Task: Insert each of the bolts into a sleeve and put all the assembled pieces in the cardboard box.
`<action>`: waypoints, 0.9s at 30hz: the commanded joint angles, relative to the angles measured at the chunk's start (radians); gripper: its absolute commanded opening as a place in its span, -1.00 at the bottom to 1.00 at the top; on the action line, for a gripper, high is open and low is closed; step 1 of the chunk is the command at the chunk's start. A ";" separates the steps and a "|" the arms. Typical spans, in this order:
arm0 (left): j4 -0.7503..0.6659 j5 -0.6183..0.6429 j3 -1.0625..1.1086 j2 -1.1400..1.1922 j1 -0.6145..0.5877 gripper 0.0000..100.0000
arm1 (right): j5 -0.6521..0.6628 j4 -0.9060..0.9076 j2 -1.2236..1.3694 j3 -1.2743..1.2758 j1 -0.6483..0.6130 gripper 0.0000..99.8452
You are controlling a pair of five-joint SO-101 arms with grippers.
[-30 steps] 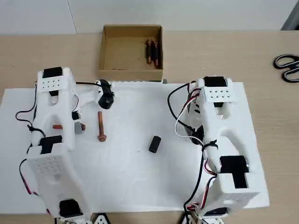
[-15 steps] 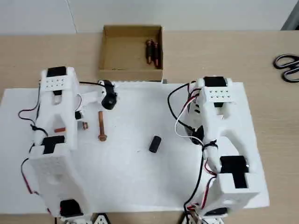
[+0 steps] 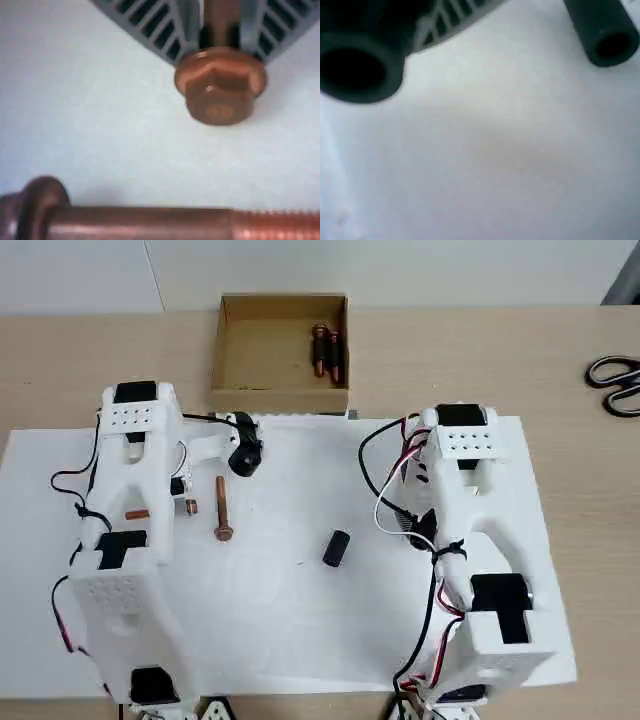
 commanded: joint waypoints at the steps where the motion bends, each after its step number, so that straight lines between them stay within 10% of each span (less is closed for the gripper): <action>1: 0.012 -0.066 0.053 0.003 0.021 -0.99 | 0.011 -0.001 -0.056 -0.009 0.007 -1.00; 27: 0.000 0.023 0.084 0.104 0.026 -0.99 | 0.012 -0.002 -0.058 -0.009 0.001 -1.00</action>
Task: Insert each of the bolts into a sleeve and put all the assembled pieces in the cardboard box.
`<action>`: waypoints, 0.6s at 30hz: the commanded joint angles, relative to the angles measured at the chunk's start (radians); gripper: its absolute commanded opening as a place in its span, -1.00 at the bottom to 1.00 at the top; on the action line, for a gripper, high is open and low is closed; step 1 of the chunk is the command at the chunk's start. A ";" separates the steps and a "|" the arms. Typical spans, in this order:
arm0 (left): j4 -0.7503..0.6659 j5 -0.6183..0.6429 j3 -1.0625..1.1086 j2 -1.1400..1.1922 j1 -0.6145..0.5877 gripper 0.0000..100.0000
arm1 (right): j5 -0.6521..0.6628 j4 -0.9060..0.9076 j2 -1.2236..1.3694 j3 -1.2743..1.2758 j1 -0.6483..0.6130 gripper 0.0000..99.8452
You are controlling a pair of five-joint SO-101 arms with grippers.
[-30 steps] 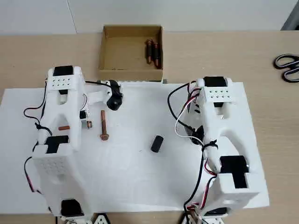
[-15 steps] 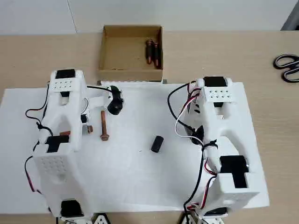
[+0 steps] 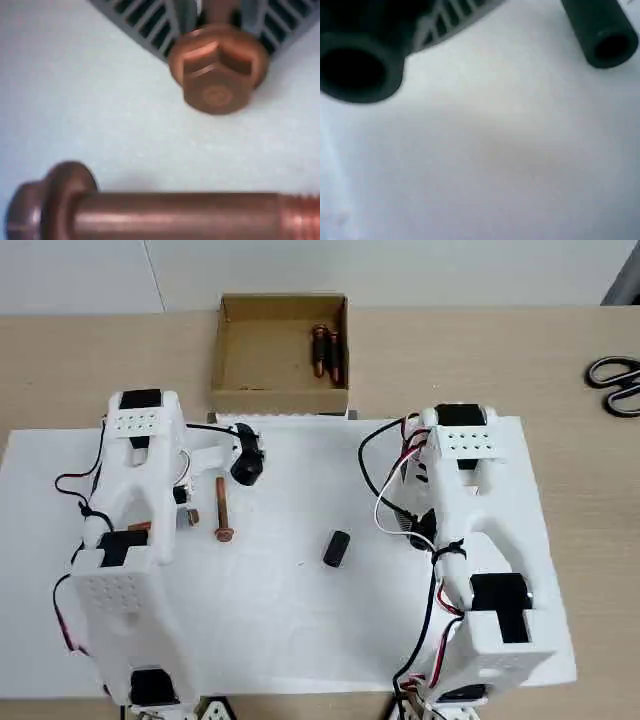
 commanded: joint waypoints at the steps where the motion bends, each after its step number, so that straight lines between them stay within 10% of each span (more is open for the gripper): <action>1: -0.003 -0.009 0.036 0.044 0.018 -0.99 | 0.012 -0.002 -0.058 -0.009 0.001 -1.00; 18: 0.026 0.075 -0.002 -0.293 0.046 -0.99 | 0.012 0.004 -0.061 -0.021 -0.002 -1.00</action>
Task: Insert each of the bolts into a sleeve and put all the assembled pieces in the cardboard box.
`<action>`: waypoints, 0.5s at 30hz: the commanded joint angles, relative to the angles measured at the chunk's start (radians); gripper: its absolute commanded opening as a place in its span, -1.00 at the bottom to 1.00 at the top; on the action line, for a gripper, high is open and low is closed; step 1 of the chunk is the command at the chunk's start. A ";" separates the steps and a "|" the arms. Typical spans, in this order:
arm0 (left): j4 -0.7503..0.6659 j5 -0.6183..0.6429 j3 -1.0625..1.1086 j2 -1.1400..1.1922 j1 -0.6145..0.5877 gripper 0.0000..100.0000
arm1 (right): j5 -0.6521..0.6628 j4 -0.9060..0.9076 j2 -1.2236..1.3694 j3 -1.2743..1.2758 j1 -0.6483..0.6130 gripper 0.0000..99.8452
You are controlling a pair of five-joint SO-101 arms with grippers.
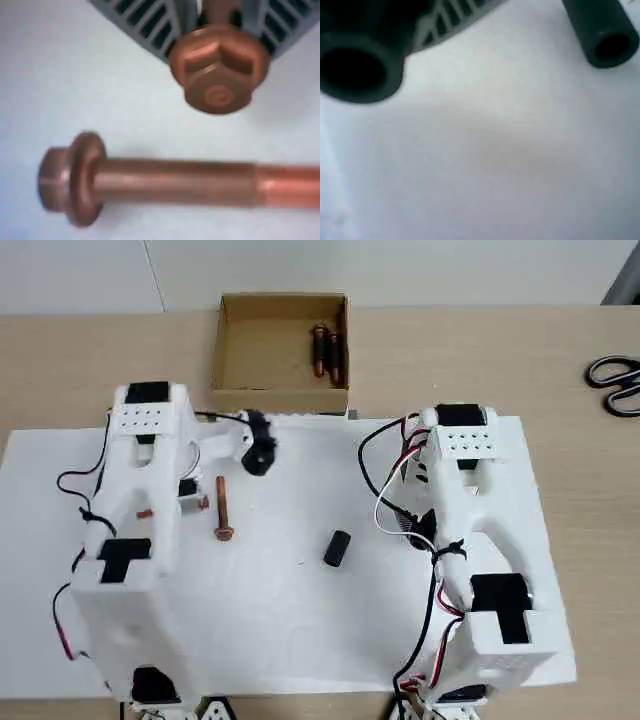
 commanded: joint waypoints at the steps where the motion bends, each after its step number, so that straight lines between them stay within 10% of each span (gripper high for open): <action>1: 0.028 0.054 -0.015 -0.132 0.011 -0.99 | 0.009 0.004 -0.061 -0.029 -0.002 -1.00; 15: 0.026 0.677 -0.090 -0.411 0.077 -0.99 | 0.121 0.077 -0.245 -0.233 -0.122 -1.00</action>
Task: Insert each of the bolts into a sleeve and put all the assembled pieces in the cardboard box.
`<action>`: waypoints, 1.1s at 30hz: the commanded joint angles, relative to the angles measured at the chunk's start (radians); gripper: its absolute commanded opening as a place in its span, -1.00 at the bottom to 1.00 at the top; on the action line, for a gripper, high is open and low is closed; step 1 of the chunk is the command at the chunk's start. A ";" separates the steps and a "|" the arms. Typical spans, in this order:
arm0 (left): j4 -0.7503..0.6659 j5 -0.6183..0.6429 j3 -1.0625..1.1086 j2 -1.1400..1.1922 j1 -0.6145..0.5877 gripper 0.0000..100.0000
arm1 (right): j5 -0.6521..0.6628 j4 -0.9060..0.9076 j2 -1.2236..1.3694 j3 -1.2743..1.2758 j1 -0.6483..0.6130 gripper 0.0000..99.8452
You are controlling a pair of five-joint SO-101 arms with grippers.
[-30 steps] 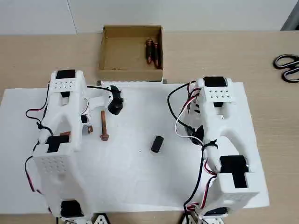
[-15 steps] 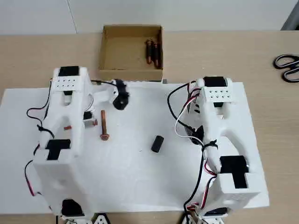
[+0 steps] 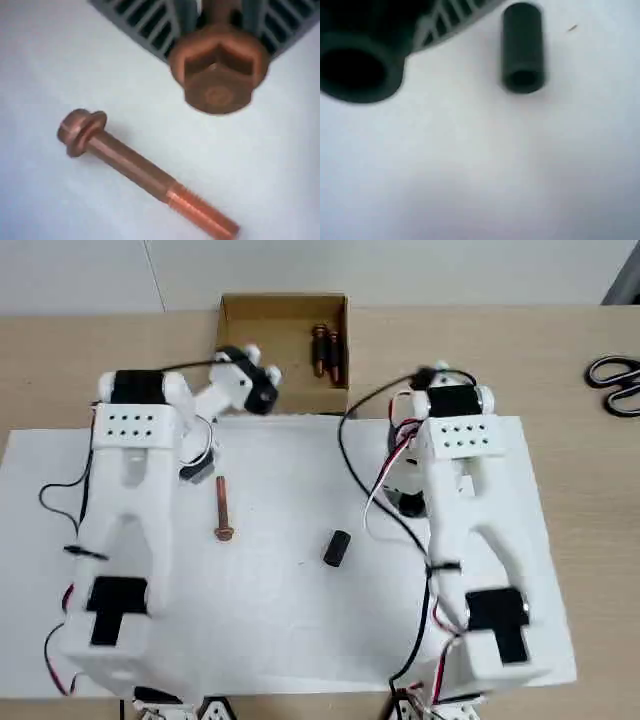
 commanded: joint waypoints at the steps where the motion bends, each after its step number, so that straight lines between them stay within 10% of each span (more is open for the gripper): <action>1: 0.017 0.118 -0.084 -0.137 0.003 -0.99 | 0.058 0.015 -0.168 -0.055 -0.038 -1.00; 20: -0.089 0.977 -0.097 -0.502 -0.044 -0.99 | 0.261 -0.120 -0.871 0.292 -0.125 -1.00; 33: -0.446 1.204 0.377 -0.790 0.097 -0.99 | 0.411 -0.595 -1.262 0.867 -0.231 -1.00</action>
